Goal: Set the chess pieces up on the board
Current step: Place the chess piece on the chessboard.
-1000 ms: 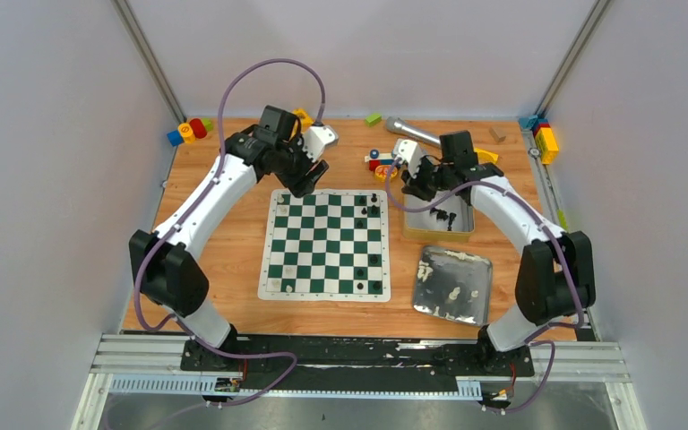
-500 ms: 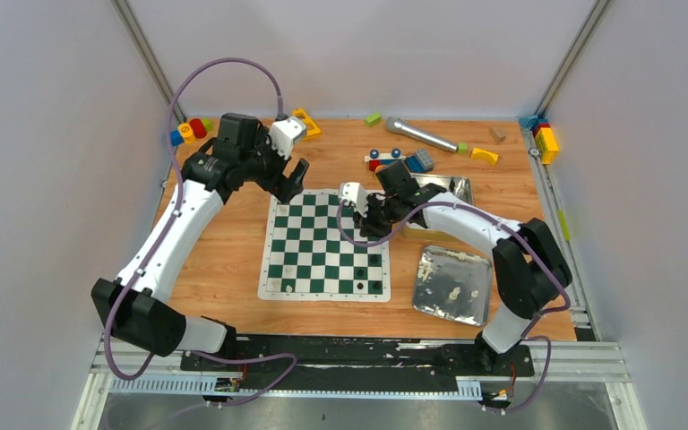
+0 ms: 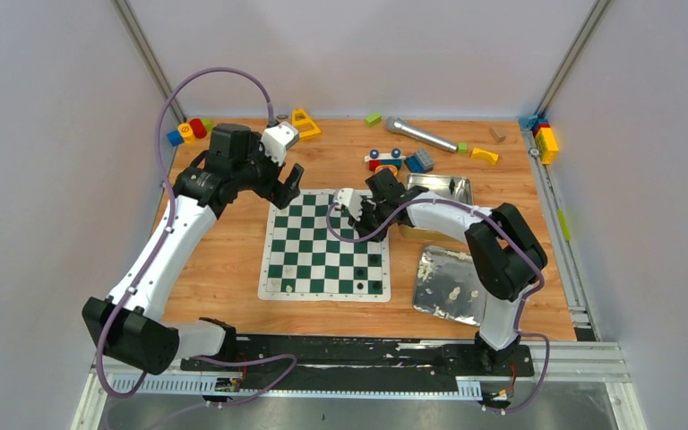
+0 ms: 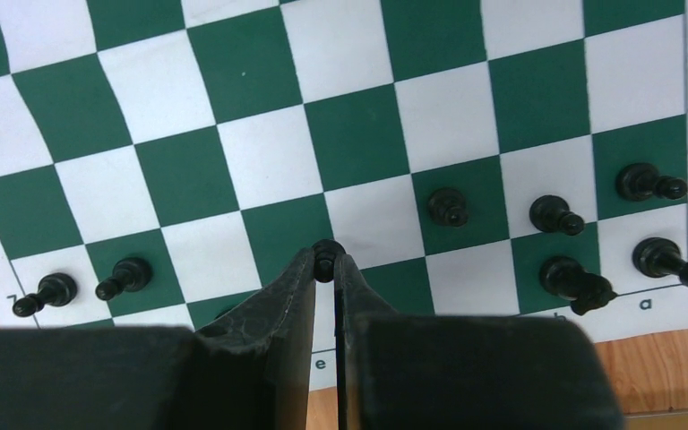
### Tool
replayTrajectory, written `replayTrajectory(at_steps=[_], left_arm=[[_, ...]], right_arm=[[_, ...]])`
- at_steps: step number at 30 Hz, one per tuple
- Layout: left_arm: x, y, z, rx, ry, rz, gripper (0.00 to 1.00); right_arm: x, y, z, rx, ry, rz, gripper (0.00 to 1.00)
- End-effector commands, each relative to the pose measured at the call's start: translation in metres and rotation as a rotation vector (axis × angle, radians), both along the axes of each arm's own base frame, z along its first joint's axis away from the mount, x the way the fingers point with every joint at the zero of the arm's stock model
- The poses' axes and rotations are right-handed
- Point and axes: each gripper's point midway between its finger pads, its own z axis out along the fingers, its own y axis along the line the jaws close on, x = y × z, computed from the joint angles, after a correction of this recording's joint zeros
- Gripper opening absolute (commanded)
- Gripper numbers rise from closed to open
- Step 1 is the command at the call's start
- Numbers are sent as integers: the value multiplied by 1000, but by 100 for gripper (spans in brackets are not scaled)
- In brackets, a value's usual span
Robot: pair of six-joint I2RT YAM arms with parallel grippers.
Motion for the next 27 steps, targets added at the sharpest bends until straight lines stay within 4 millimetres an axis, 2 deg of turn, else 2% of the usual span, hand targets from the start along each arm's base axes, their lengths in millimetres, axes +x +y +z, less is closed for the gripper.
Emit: replayTrajectory(at_steps=[1, 21, 27], left_arm=[[0, 0, 22, -47, -81, 7, 100], [-1, 3, 20, -40, -99, 14, 100], [-1, 3, 19, -38, -100, 14, 100]], right_arm=[[24, 16, 17, 45, -76, -41, 1], [28, 17, 1, 30, -63, -64, 2], [26, 17, -3, 25, -50, -68, 8]])
